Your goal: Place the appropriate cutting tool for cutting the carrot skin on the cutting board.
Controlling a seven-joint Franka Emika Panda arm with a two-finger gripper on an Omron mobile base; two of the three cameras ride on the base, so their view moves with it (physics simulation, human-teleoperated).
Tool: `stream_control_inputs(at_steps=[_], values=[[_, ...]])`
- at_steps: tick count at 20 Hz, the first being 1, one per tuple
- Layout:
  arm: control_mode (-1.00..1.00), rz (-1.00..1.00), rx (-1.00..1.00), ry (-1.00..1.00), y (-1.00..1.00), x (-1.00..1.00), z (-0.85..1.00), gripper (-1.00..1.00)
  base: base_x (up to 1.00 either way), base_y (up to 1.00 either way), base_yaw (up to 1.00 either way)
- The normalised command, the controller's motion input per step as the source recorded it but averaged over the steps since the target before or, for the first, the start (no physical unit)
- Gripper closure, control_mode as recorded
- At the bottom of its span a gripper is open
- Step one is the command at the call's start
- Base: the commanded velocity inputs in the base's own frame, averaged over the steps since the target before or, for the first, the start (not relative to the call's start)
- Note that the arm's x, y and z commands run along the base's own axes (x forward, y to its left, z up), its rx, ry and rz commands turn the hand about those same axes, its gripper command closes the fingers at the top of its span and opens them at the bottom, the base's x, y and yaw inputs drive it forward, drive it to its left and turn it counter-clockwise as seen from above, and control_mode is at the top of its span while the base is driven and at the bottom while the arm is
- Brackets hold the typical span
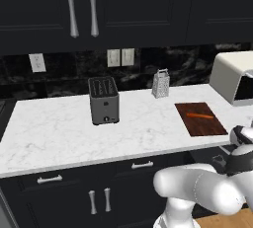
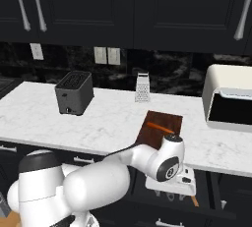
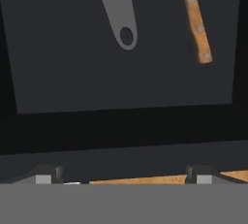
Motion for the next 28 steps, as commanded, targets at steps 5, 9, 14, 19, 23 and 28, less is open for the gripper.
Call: stream_control_inputs(at_steps=[5,9,14,19,23,28], values=[[-1.0,0.05,0.0,0.0,0.0,0.06,-0.18,-1.0,0.0,0.0,0.0],[-1.0,0.06,0.0,0.0,0.0,0.01,-0.21,-1.0,0.0,0.0,0.0],[-1.0,0.06,0.0,0.0,0.0,0.0,-0.16,-1.0,0.0,0.0,0.0],[-1.0,0.05,0.0,0.0,0.0,0.0,-0.2,-1.0,0.0,0.0,0.0],[-1.0,0.05,0.0,0.0,0.0,0.0,-0.14,-1.0,0.0,0.0,0.0],[-1.0,0.05,0.0,0.01,0.01,-0.19,-0.19,-1.0,0.0,0.0,0.0]])
